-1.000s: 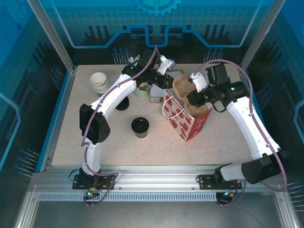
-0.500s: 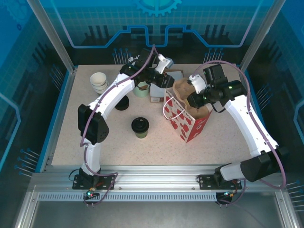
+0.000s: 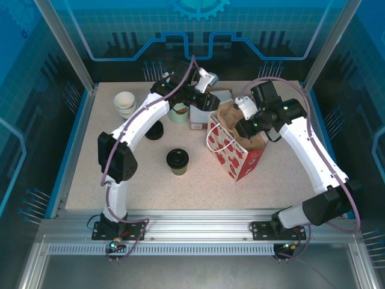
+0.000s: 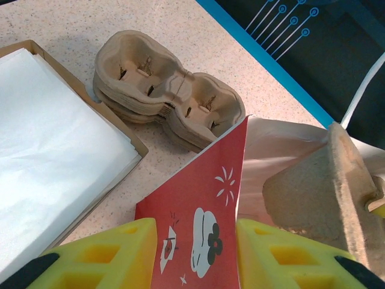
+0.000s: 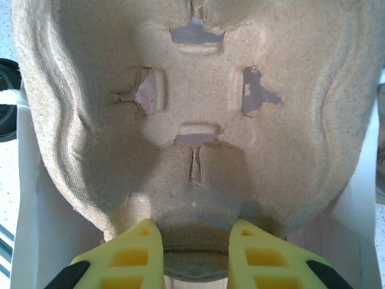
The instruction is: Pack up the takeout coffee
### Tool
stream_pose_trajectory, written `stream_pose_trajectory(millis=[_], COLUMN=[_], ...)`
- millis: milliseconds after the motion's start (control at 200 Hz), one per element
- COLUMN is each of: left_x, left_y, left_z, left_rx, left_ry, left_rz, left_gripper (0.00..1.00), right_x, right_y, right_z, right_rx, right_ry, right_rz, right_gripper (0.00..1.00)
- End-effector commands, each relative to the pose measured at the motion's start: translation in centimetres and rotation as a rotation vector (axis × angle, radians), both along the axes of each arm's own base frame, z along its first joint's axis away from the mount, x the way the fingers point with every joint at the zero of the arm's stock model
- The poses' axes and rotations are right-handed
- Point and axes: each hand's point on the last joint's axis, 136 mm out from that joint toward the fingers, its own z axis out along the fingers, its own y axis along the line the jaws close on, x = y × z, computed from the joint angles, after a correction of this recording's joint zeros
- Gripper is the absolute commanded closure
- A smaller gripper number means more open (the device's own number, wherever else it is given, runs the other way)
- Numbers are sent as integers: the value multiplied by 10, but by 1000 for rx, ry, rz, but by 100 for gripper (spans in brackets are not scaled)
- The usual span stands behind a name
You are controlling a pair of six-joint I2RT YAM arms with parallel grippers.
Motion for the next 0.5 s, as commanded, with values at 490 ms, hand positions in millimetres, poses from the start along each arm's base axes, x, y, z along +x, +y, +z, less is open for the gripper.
stream_pose_trajectory(millis=[490], left_x=[-1], left_y=[4], left_z=[14], left_rx=[-31], left_ry=[-13], left_rz=[-8], left_gripper=[59], right_x=[-4], right_y=[-6], right_z=[-15], right_rx=[-126], right_ry=[77], right_rz=[-9], right_gripper=[81])
